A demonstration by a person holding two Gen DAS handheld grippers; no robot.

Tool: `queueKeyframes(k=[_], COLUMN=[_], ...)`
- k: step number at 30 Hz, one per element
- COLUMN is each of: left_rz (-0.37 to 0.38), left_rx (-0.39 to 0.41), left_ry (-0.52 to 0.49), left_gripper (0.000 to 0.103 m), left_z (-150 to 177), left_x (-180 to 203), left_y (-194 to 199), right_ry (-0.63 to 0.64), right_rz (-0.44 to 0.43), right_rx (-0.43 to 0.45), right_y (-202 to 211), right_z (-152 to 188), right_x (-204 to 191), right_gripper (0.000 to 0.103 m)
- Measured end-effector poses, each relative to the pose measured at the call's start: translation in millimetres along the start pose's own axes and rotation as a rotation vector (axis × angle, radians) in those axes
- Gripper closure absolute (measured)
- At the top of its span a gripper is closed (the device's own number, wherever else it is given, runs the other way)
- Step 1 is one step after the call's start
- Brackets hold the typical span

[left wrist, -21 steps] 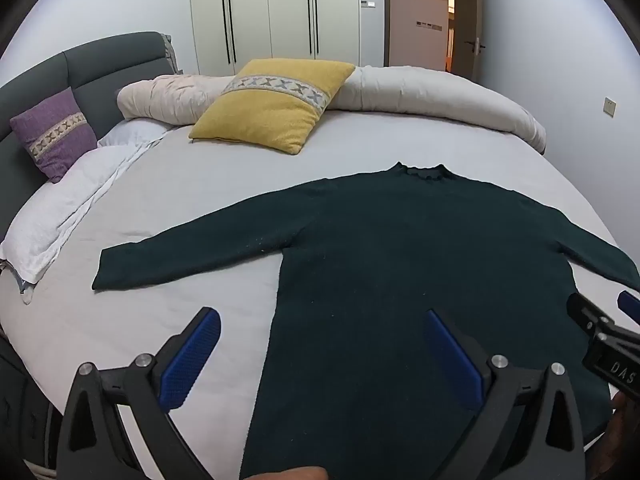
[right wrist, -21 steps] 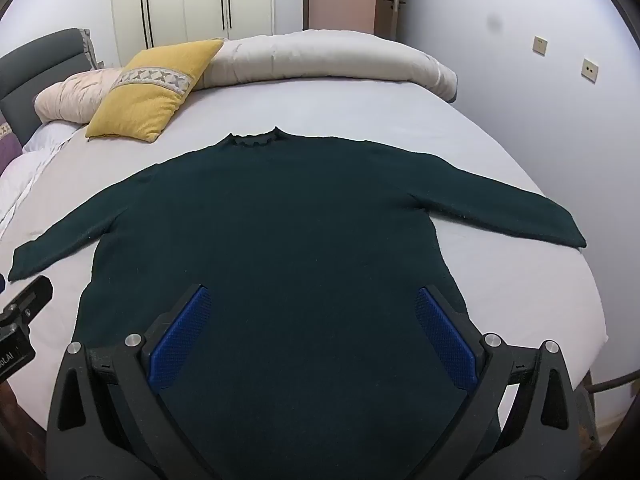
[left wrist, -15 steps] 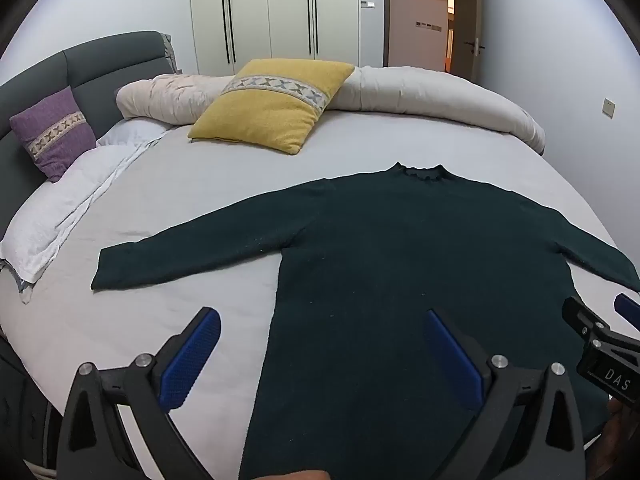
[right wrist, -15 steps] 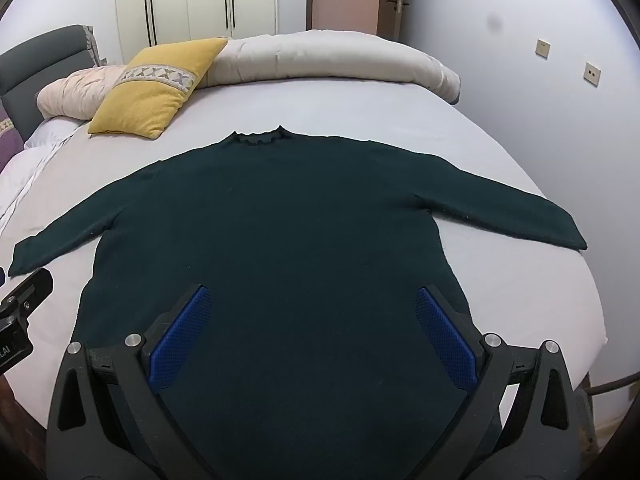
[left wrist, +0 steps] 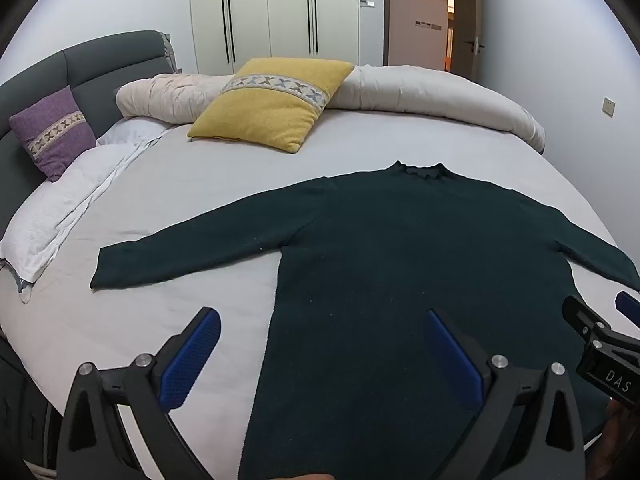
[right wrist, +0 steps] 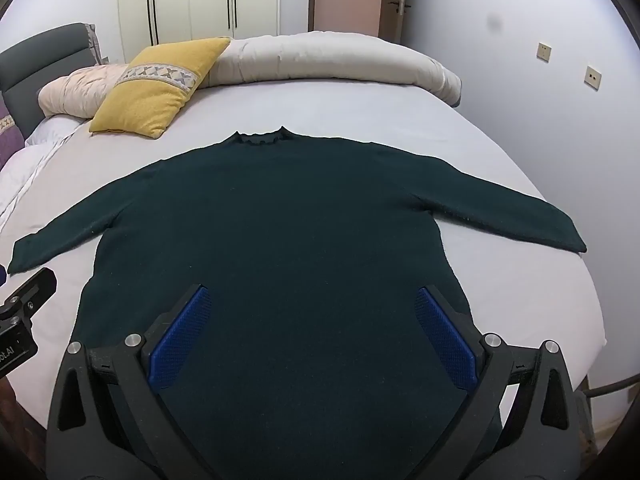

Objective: Fold small clothes

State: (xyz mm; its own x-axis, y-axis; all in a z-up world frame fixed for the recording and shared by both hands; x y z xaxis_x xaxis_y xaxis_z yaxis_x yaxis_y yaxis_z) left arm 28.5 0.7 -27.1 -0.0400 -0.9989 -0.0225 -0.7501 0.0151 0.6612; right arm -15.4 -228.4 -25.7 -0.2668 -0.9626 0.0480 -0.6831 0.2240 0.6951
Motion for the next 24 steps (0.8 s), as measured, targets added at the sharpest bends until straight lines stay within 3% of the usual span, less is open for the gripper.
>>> queueKeyframes(k=[24], left_rz=[0.001], left_rx=[-0.004], left_ry=[0.002], left_gripper=[0.000], left_z=[-0.4], left_x=[-3.0], left_y=[-3.3], right_ry=[0.004], right_rz=[0.000], right_rx=[0.001], right_y=[-0.5], right_z=[2.7], right_x=[-5.3], right_gripper=[0.000])
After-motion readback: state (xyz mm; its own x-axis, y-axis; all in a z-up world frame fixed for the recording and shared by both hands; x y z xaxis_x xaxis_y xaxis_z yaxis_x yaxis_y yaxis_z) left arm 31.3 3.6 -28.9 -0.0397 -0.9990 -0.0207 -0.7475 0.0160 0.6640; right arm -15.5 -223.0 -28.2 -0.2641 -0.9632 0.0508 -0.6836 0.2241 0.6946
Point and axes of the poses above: each gripper's, at about its wrist camera, not at the fingertips, and y roughly against the way its jaws point, x to its right, z to its underside, the point moved 4 cm from there along -y, roughly the way its jaws point, and after that the axes turned 3 degrees about x, right-handed, at the moved point
